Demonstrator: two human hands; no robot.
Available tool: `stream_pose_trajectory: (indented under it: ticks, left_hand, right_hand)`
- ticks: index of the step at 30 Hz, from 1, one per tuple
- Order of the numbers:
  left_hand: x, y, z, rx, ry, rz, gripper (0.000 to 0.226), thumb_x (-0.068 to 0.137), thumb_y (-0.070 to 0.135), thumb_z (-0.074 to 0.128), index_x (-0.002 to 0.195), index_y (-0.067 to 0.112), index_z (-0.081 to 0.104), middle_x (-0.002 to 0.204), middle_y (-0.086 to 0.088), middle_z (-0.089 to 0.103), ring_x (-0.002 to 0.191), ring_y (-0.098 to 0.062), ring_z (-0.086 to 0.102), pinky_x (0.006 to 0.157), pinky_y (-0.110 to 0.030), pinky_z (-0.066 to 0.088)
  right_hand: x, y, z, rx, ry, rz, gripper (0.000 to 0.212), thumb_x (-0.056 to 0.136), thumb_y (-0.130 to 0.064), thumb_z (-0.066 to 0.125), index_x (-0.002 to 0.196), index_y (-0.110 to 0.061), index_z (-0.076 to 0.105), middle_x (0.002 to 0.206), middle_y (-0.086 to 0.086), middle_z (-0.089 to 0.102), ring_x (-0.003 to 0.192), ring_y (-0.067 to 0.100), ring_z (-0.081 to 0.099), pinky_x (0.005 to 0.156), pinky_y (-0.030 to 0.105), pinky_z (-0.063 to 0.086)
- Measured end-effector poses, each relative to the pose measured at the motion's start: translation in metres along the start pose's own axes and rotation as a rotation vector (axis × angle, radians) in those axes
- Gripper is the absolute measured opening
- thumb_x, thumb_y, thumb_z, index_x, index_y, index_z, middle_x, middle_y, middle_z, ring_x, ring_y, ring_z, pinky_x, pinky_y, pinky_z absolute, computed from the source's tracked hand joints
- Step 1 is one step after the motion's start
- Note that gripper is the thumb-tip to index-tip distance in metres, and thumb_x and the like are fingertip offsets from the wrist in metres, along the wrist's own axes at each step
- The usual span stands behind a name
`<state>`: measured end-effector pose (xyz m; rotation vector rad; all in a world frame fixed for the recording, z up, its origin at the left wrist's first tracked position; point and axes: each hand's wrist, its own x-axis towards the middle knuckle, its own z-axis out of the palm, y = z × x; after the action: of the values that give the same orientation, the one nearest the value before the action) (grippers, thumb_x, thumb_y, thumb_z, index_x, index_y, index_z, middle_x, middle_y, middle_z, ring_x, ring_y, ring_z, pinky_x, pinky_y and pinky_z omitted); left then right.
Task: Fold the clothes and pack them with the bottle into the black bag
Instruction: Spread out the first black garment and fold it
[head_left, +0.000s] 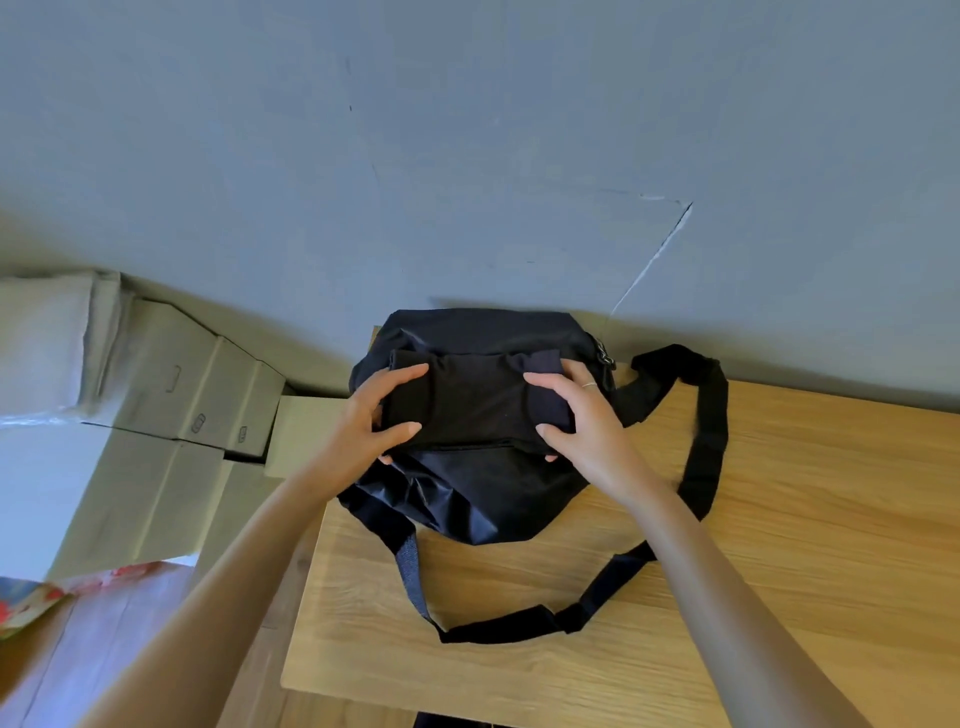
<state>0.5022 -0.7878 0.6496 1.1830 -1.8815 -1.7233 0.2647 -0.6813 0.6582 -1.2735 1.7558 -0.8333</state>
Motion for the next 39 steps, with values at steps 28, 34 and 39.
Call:
stream_pose_trajectory:
  ticks: [28,34,39]
  left_hand:
    - [0.020,-0.018,0.009,0.474,-0.046,-0.035,0.062,0.084,0.012,0.067,0.115,0.058,0.039,0.102,0.015,0.040,0.067,-0.010,0.045,0.069,-0.026,0.047]
    - [0.017,-0.001,0.011,0.852,0.003,-0.092,0.050,0.091,0.033,0.058,0.136,0.041,0.040,0.125,-0.001,0.033,0.090,-0.016,0.051,0.077,-0.034,0.051]
    - [0.011,0.019,0.029,1.024,0.158,0.293,0.049,0.093,0.051,0.037,0.138,0.034,0.043,0.141,-0.004,0.035,0.124,-0.027,0.033,0.097,-0.045,0.038]
  right_hand:
    - [0.015,0.018,0.002,-0.360,-0.067,0.083,0.063,0.086,-0.004,0.064,0.140,-0.026,0.040,0.149,-0.001,0.022,0.122,0.022,0.047,0.094,0.026,0.042]
    - [0.014,0.011,-0.002,-0.377,-0.019,0.024,0.062,0.089,-0.014,0.063,0.144,-0.028,0.035,0.148,0.003,0.026,0.118,0.019,0.050,0.095,0.030,0.044]
    - [0.009,0.014,-0.024,-0.612,0.201,-0.140,0.057,0.084,-0.010,0.067,0.137,-0.019,0.046,0.135,0.003,0.045,0.112,0.017,0.051,0.094,0.032,0.047]
